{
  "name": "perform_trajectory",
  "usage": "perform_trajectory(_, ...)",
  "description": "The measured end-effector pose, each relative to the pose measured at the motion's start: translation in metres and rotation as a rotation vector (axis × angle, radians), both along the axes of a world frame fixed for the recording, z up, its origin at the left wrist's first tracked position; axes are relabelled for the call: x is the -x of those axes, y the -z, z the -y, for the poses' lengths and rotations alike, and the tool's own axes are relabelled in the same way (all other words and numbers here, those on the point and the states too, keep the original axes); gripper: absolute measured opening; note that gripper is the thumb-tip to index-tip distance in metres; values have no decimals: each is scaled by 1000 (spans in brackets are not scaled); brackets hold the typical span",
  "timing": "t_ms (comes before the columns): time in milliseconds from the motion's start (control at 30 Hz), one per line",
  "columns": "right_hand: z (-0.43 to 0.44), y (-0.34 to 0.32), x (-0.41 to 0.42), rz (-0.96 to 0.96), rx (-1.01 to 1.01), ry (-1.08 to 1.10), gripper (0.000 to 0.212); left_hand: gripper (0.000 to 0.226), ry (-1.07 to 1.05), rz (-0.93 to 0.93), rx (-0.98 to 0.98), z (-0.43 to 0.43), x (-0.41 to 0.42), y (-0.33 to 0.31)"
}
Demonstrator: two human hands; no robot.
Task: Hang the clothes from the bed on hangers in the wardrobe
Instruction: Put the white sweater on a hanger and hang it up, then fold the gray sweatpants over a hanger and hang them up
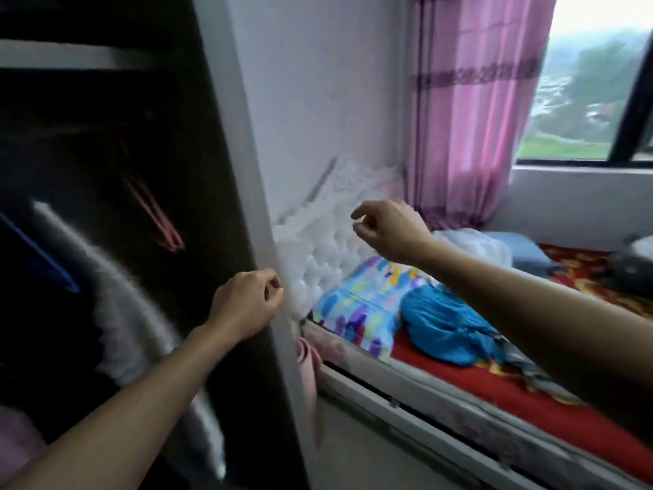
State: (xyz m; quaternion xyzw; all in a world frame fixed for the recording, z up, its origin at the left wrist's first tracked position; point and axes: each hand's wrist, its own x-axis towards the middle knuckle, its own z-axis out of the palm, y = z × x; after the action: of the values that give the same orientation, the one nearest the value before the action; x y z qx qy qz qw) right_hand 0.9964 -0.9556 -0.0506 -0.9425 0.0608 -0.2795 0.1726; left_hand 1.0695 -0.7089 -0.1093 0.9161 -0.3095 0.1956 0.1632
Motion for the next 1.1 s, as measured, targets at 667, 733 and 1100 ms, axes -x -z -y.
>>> perform_trajectory(667,404,159,139,-461,-334,770,26,17,531,-369,-303,453,-24,150)
perform_trajectory(733,429,171,140,-527,-358,803,26,15,579,-390,-340,493,-35,159)
perform_trajectory(1100,552,257,171,-675,-612,902,19,16,695,-494,-572,663,-41,235)
